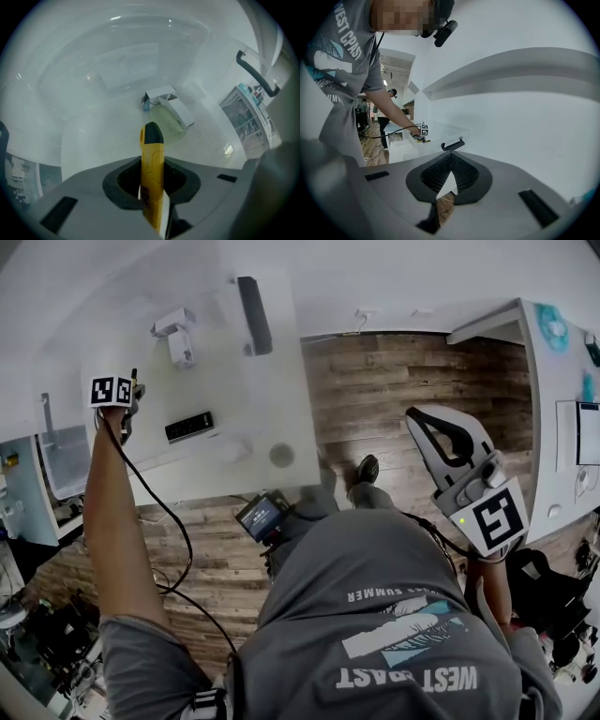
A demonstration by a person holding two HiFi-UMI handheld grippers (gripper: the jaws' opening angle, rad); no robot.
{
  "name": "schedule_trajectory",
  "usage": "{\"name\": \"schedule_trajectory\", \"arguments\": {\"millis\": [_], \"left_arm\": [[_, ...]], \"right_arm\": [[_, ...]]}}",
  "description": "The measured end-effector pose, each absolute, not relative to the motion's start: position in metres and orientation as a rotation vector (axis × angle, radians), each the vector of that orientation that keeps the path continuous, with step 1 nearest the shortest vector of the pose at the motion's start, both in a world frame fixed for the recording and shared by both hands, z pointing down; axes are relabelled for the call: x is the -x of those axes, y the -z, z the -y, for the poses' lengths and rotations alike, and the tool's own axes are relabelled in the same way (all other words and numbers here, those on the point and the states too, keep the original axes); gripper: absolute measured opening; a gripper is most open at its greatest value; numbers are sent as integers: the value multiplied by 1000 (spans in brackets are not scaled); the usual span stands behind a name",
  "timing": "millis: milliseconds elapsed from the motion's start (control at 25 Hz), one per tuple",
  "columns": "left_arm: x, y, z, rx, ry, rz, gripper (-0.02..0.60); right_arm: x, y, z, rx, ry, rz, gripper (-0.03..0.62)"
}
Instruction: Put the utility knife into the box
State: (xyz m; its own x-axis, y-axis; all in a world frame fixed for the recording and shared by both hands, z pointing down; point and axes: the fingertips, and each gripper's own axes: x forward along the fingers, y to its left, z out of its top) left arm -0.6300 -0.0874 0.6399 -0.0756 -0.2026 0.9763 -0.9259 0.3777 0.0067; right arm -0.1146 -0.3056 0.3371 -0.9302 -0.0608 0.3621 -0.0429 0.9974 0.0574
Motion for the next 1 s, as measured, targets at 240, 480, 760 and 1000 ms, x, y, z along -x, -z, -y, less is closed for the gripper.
{"name": "schedule_trajectory", "arguments": {"millis": [240, 480, 760, 1000], "left_arm": [[625, -661, 76, -1030, -870, 1451, 87], [613, -679, 70, -1028, -841, 1356, 87], [605, -691, 69, -1045, -842, 1286, 87], [601, -699, 64, -1038, -825, 1250, 87]], "right_arm": [[117, -342, 310, -102, 52, 2758, 9], [124, -344, 314, -117, 38, 2756, 9], [129, -346, 317, -125, 32, 2748, 9], [134, -348, 317, -123, 26, 2745, 9]]}}
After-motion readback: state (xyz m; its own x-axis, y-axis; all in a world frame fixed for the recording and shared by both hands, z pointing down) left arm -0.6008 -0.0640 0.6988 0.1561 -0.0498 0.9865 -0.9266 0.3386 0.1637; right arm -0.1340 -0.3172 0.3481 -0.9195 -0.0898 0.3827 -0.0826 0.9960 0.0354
